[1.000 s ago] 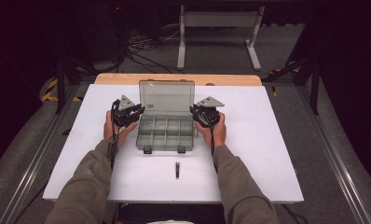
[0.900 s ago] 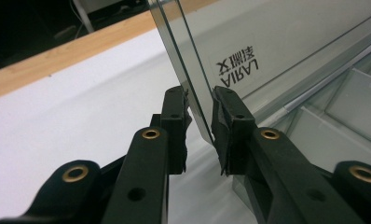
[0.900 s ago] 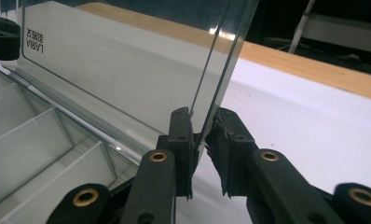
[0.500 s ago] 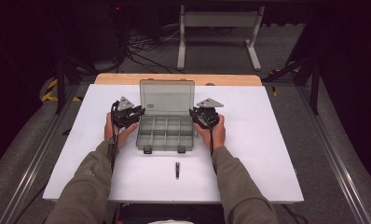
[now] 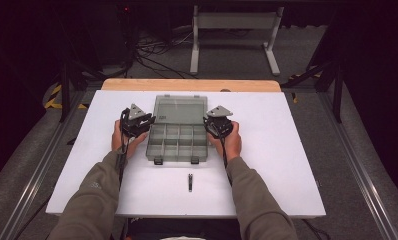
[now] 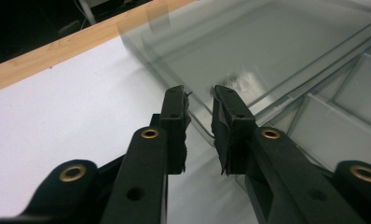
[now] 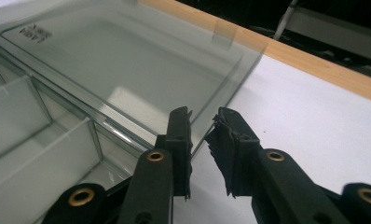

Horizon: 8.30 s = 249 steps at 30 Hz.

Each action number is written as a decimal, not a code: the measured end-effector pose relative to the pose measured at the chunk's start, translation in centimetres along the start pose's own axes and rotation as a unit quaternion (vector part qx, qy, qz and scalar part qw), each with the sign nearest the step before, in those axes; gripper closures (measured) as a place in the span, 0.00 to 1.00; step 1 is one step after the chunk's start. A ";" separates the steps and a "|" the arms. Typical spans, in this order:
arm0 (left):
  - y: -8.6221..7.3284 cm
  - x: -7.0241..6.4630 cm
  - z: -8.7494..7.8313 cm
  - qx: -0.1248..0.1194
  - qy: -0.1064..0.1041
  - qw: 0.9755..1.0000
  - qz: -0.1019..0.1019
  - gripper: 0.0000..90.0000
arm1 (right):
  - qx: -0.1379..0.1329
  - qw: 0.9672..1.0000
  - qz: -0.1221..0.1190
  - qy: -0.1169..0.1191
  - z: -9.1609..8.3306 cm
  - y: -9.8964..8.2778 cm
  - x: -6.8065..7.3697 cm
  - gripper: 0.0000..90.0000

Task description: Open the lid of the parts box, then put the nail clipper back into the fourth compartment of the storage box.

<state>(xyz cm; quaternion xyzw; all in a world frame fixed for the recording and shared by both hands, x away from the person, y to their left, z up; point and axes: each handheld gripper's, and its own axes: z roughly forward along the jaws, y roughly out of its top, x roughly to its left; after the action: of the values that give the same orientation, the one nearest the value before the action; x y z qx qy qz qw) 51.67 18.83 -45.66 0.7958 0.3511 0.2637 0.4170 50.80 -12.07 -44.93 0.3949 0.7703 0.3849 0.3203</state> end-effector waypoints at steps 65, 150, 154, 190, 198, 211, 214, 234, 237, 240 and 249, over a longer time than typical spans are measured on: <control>-4.4 -5.0 -11.6 -0.062 -0.081 0.987 0.123 0.32 | -0.082 0.994 -0.039 0.061 -12.8 -3.5 1.6 0.32; -8.1 -4.7 -14.8 -0.060 -0.102 0.990 0.073 0.08 | 0.079 0.973 -0.038 0.213 -10.9 -5.6 11.2 0.88; -8.1 -4.6 -14.7 -0.057 -0.102 0.990 0.074 0.08 | 0.076 0.971 -0.047 0.223 -10.8 -5.5 11.0 0.88; -8.1 -4.5 -14.9 -0.063 -0.103 0.990 0.073 0.09 | 0.041 0.968 -0.044 0.243 -11.9 -5.2 8.9 0.90; -8.0 -4.5 -14.7 -0.058 -0.101 0.990 0.075 0.09 | 0.053 0.966 -0.050 0.247 -11.8 -5.5 8.8 1.00; -7.9 -4.5 -14.5 -0.056 -0.105 0.990 0.078 0.09 | 0.065 0.974 -0.031 0.216 -11.6 -5.7 8.5 0.69; -7.9 -4.7 -14.6 -0.053 -0.106 0.990 0.082 0.09 | 0.066 0.978 -0.034 0.193 -12.3 -6.0 8.6 0.57; -7.8 -4.8 -14.2 -0.046 -0.109 0.989 0.085 0.09 | 0.090 0.981 -0.023 0.172 -11.5 -6.3 9.5 0.46; -7.8 -4.9 -14.1 -0.046 -0.112 0.989 0.083 0.09 | 0.089 0.980 -0.025 0.178 -11.3 -6.2 9.5 0.53; -7.8 -4.8 -14.0 -0.045 -0.112 0.989 0.082 0.10 | 0.089 0.979 -0.028 0.183 -11.2 -6.0 9.5 0.63; -7.8 -4.9 -13.9 -0.041 -0.115 0.989 0.084 0.10 | 0.080 0.975 -0.046 0.202 -10.8 -5.8 9.5 0.88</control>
<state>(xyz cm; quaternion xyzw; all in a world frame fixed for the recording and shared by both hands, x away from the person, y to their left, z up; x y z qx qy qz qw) 36.16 24.84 -45.76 0.8297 0.2212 0.2188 0.4634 35.47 -9.95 -46.26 0.2974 0.8649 0.3784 0.1428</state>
